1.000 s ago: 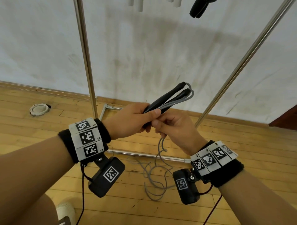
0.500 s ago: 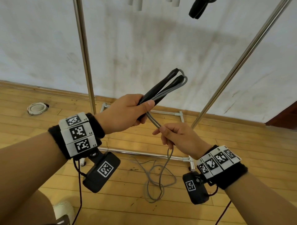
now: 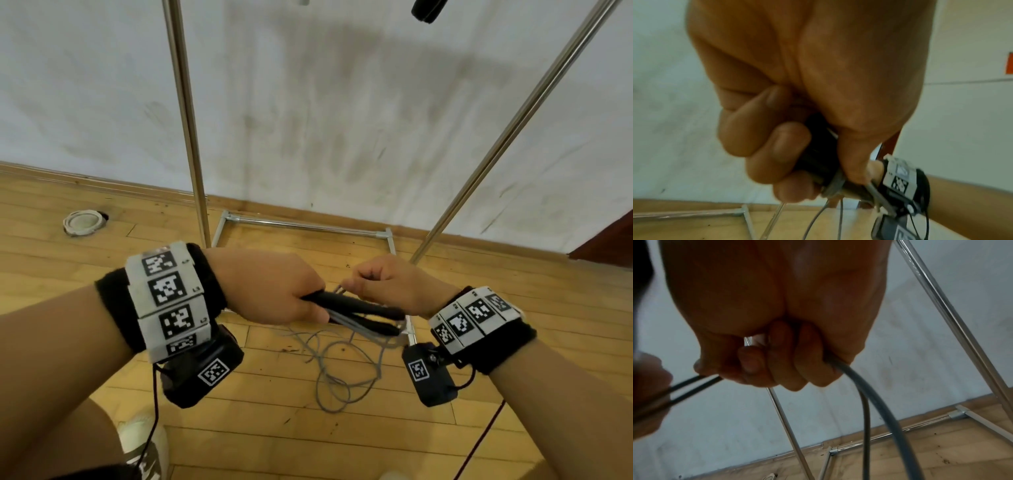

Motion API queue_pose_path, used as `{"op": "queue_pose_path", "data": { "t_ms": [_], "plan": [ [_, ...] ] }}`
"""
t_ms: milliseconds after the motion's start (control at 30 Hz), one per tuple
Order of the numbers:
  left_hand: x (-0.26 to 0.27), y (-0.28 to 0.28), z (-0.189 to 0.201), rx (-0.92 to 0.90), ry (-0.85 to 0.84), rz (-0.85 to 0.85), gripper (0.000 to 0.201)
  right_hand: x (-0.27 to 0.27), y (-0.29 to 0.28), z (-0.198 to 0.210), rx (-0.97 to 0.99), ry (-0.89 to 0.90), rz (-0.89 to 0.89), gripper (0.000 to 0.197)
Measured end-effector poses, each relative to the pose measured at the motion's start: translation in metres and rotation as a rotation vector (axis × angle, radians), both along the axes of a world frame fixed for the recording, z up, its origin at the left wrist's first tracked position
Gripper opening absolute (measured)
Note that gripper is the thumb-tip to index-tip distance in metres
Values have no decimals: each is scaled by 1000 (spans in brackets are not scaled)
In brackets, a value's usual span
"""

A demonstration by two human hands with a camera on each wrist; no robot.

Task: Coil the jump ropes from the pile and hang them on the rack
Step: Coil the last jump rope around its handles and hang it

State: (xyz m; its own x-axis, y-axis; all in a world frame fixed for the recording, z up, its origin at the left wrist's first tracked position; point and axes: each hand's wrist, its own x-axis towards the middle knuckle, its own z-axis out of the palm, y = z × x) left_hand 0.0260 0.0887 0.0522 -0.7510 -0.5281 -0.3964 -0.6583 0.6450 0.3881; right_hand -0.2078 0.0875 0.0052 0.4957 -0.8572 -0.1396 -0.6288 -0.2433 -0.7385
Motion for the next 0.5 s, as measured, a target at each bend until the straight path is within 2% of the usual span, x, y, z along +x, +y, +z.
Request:
{"op": "queue_pose_path", "data": {
  "t_ms": [100, 200, 367, 500],
  "plan": [
    [-10, 3, -13, -19, -168, 4, 36, 11, 1, 1, -10, 60, 22, 50],
    [-18, 1, -25, -39, -229, 22, 38, 24, -1, 4, -43, 121, 4, 53],
    [-22, -12, -34, -140, -160, 149, 32, 39, -3, 15, -143, 167, -59, 45],
    [-15, -28, -30, -205, -74, 245, 38, 34, -5, 28, -3, 88, -99, 31]
  ]
}}
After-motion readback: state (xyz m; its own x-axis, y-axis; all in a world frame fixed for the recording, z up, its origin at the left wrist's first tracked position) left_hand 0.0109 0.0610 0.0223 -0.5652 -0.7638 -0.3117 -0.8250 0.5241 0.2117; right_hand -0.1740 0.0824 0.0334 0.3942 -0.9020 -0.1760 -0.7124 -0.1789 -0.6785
